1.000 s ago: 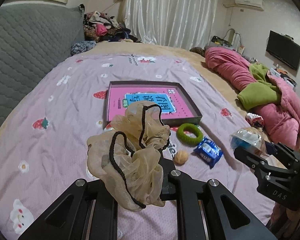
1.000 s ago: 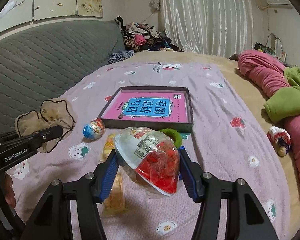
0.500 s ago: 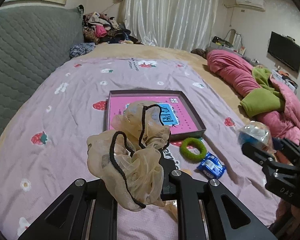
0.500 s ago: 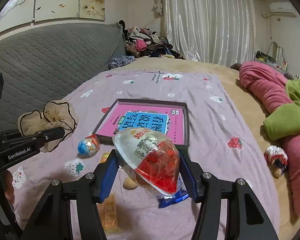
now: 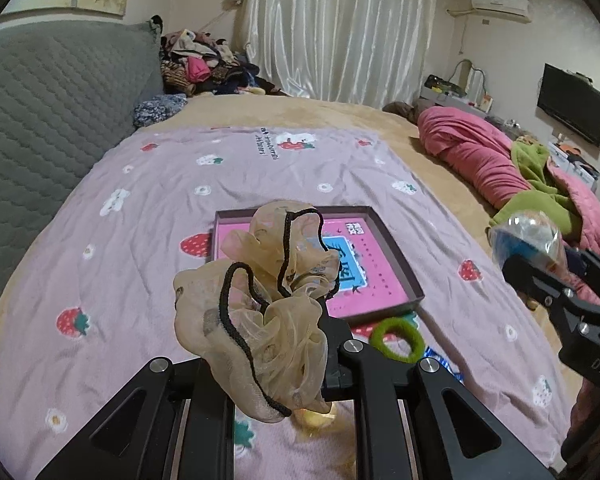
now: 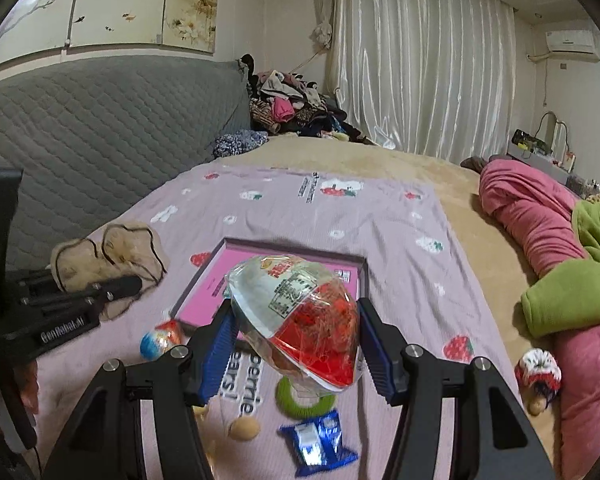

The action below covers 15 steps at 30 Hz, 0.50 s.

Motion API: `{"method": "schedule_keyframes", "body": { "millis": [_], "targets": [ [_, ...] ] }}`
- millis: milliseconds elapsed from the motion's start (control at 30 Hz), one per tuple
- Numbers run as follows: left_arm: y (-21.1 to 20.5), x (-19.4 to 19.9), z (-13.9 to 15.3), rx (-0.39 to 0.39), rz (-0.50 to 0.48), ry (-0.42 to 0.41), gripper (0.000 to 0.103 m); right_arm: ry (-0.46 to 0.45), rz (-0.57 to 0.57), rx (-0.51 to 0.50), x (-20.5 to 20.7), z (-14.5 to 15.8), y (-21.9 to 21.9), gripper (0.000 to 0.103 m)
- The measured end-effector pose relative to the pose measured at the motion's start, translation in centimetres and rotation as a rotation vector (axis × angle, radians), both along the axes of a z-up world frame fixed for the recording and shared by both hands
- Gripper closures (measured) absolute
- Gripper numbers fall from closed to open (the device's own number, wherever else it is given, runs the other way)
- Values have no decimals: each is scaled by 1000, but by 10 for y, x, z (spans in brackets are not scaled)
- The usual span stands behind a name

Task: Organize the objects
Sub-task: 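Carry the jelly cup and scrunchie in both grippers over the pink box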

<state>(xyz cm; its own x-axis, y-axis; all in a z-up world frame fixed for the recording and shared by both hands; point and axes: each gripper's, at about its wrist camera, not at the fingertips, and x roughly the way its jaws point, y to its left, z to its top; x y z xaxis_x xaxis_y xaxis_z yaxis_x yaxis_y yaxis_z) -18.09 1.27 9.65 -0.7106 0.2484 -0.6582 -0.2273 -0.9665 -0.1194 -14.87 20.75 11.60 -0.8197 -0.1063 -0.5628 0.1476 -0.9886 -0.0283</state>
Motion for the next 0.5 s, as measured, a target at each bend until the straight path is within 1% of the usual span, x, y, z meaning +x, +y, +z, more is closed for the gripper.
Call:
{"method": "schedule_keyframes", "body": {
  "millis": [133,300,367,500],
  "targets": [
    [9,-20,-2,1,-3,-3,87,12,0,-16,-18,7,-1,44],
    [18,-51,-4,-13,6,-5,85,28,14,-63,-43,12,2,44],
    [18,-64,-4,8,15,-6,85,36,15,-65,-54,12,3,44],
    [16,-93,-5,22,35,-6,85,39,11,-73,-80,9,10,44]
  ]
}}
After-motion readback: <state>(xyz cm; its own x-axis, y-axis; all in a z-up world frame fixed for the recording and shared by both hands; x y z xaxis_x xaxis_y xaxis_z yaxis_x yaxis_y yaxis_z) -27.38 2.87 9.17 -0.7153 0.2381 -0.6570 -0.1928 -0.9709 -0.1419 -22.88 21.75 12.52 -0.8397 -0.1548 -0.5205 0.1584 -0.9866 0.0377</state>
